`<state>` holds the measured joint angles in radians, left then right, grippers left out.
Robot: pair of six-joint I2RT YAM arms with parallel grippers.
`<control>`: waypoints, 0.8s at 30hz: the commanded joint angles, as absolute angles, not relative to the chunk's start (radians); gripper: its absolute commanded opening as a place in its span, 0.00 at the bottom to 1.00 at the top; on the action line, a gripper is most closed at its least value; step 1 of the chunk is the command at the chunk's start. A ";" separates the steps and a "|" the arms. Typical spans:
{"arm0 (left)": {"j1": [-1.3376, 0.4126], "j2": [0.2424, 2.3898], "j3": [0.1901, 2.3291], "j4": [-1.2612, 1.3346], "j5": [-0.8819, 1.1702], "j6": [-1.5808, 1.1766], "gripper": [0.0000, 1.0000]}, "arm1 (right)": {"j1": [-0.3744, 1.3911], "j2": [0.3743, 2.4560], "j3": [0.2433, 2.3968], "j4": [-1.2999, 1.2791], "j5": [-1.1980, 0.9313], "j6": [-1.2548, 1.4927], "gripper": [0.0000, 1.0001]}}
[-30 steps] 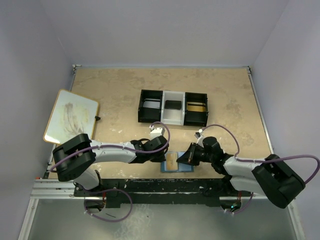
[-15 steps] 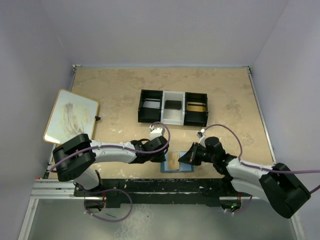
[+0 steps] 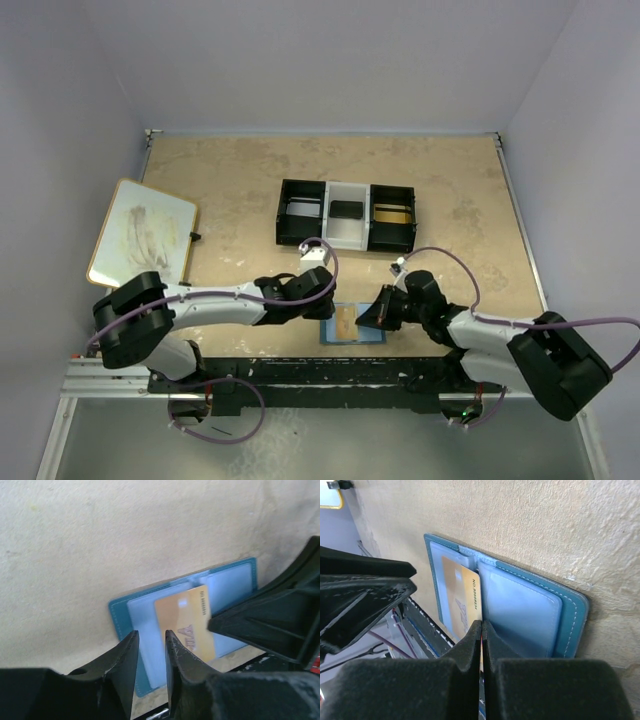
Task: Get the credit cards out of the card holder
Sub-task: Remove the credit card from the card holder.
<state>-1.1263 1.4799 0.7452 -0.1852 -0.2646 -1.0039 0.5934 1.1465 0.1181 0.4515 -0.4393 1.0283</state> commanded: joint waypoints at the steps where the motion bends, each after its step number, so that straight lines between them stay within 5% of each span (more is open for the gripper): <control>1: -1.125 1.486 0.814 -0.123 -0.208 -0.949 0.26 | 0.588 1.160 0.144 0.468 -0.439 1.008 0.00; 5: -1.141 1.563 0.824 -0.072 -0.104 -0.908 0.24 | 0.588 1.155 0.138 0.472 -0.430 1.013 0.00; 15: -1.206 1.643 0.826 -0.240 -0.269 -0.930 0.06 | 0.588 1.133 0.144 0.440 -0.407 1.021 0.00; 18: -1.206 1.615 0.808 -0.239 -0.278 -0.933 0.06 | 0.588 1.126 0.122 0.494 -0.435 1.035 0.14; 24: -1.206 1.596 0.818 -0.244 -0.283 -0.920 0.06 | 0.589 1.137 0.117 0.508 -0.436 1.042 0.20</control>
<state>-1.2011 1.6150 0.8322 -0.1848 -0.2523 -0.9314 0.5930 1.1362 0.1184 0.4740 -0.4370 1.0382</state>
